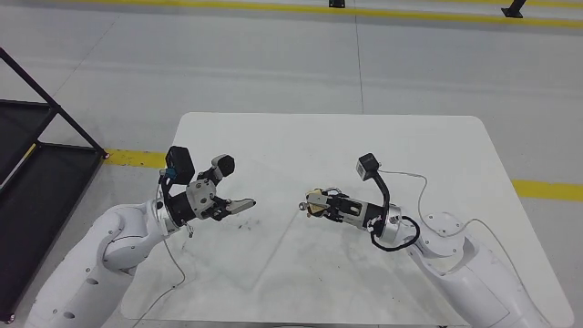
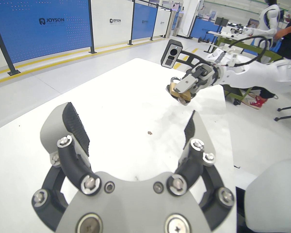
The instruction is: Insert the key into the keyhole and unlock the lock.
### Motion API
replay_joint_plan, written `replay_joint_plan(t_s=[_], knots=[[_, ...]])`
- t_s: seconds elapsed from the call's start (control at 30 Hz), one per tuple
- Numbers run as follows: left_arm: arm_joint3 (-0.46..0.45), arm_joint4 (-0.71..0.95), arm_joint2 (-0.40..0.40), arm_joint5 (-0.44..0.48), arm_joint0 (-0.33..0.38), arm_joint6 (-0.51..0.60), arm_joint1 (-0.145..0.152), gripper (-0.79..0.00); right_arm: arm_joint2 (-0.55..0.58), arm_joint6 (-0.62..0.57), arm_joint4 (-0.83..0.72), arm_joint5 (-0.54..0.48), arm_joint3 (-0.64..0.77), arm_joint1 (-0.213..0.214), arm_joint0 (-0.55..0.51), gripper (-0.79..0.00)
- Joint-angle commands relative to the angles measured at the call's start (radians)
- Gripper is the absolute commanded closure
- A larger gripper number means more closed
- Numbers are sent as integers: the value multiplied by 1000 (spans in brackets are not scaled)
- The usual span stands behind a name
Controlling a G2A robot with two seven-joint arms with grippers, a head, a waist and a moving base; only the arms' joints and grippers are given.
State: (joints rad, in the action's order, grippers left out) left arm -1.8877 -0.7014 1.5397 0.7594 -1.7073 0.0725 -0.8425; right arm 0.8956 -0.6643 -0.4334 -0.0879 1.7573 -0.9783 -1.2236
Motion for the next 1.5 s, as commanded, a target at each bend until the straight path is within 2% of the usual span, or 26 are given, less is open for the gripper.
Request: replay_joint_plan(t_s=[0.0, 0.03, 0.1, 0.17, 0.23, 0.43, 0.73, 0.97, 1.23, 1.27, 1.3, 1.47], knots=[[0, 0, 0, 0, 0, 0, 0, -785, 0, 0, 0, 0, 0, 0, 0, 0], [0, 0, 0, 0, 0, 0, 0, -785, 0, 0, 0, 0, 0, 0, 0, 0], [0, 0, 0, 0, 0, 0, 0, -785, -2, 77, 156, 79, 10, 3, 4, 0], [0, 0, 0, 0, 0, 0, 0, -785, -12, 116, 195, 112, 37, 1, -14, 0], [0, 0, 0, 0, 0, 0, 0, -785, -26, 167, 314, 189, 49, 2, -20, 0], [0, 0, 0, 0, 0, 0, 0, -785, -75, 199, 455, 291, 75, -8, -24, 0], [0, 0, 0, 0, 0, 0, 0, -785, -128, 170, 579, 331, 56, -24, -8, 0], [0, 0, 0, 0, 0, 0, 0, -785, -176, 179, 716, 411, 47, -41, 11, 0], [0, 0, 0, 0, 0, 0, 0, -785, -193, 172, 775, 455, 51, -56, 19, 0], [0, 0, 0, 0, 0, 0, 0, -785, -192, 170, 779, 460, 52, -58, 19, -332], [0, 0, 0, 0, 0, 0, 0, -785, -191, 170, 781, 466, 53, -59, 18, -785], [0, 0, 0, 0, 0, 0, 0, -785, -188, 172, 822, 496, 64, -65, 18, -785]])
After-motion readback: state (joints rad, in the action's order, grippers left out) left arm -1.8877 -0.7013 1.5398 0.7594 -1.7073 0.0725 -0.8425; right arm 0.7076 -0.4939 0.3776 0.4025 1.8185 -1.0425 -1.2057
